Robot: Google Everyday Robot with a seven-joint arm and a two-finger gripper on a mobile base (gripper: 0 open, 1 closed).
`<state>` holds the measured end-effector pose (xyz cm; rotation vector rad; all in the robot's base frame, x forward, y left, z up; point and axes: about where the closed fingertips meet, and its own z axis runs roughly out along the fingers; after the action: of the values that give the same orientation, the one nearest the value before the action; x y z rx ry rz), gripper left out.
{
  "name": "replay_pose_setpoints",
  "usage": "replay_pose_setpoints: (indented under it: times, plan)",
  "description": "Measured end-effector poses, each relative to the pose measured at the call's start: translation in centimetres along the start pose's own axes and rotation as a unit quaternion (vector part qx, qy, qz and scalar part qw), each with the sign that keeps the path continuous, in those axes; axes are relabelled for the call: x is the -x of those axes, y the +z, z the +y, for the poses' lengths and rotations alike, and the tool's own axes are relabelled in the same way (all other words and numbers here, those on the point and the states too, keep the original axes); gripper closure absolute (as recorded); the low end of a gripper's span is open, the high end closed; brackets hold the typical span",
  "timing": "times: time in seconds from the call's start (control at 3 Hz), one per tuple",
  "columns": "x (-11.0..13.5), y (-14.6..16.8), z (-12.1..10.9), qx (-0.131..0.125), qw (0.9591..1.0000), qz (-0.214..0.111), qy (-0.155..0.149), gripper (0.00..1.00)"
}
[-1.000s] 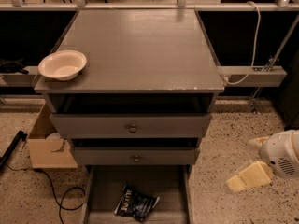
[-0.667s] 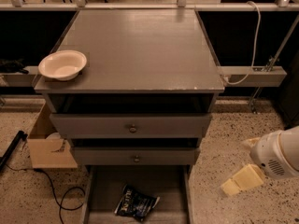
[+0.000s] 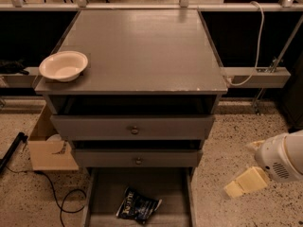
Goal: Pick blue chip bag from bottom drawer and place on counter
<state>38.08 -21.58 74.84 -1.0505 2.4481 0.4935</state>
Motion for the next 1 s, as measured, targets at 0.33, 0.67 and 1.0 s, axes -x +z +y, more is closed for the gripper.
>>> replay_pose_setpoints:
  times: [0.33, 0.67, 1.0]
  plan:
    - [-1.2, 3.8, 0.6, 0.017, 0.9994, 0.000, 0.029, 0.00]
    - [-1.5, 7.0, 1.0, 0.024, 0.9986, 0.013, 0.045, 0.00]
    - [-0.7, 11.9, 0.6, 0.042, 0.9970, 0.025, 0.061, 0.00]
